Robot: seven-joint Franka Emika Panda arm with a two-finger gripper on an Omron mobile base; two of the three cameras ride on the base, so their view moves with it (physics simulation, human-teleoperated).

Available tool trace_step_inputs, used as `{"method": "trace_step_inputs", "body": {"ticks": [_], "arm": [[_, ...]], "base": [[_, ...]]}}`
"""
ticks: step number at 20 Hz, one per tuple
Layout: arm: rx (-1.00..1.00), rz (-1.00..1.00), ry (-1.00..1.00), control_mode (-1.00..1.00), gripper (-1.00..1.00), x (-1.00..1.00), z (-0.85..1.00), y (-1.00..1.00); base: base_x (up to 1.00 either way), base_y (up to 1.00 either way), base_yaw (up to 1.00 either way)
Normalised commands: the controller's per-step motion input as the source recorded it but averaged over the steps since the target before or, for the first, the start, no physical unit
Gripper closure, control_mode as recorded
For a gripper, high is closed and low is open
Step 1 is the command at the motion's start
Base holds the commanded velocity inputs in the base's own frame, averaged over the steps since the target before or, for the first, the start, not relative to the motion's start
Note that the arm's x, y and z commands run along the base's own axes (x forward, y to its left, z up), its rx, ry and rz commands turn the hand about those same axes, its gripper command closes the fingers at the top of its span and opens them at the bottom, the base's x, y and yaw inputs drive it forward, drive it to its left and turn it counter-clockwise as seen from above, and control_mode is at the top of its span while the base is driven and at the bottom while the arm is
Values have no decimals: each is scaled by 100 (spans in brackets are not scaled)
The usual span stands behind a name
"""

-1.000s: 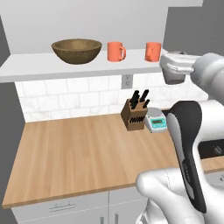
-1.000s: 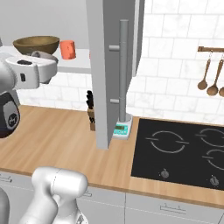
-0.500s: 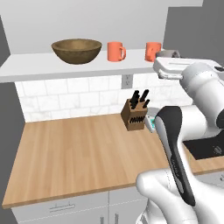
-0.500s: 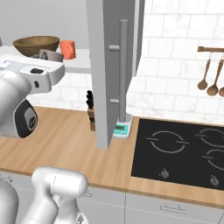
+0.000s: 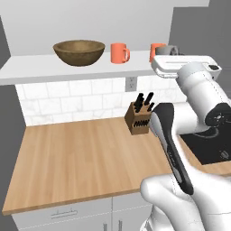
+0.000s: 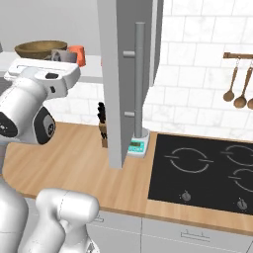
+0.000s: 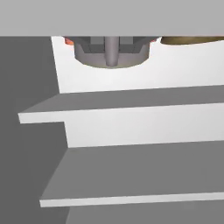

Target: Gather all objects into one cabinet and sort the glasses and bowls to opposite sides.

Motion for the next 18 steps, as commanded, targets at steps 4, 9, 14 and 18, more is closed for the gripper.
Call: {"method": "trace_step_inputs", "body": {"ticks": [4,9,14,18], "arm": [[-3,0,-1,-100,100,30,-7,0],[0,0,9,-100,100,41,5,0],[-2,0,4,-100,100,52,-3,0],[-4,0,0,-100,100,51,-21,0]], "base": [[0,0,0],[0,0,0],[0,0,0],[0,0,0]]}}
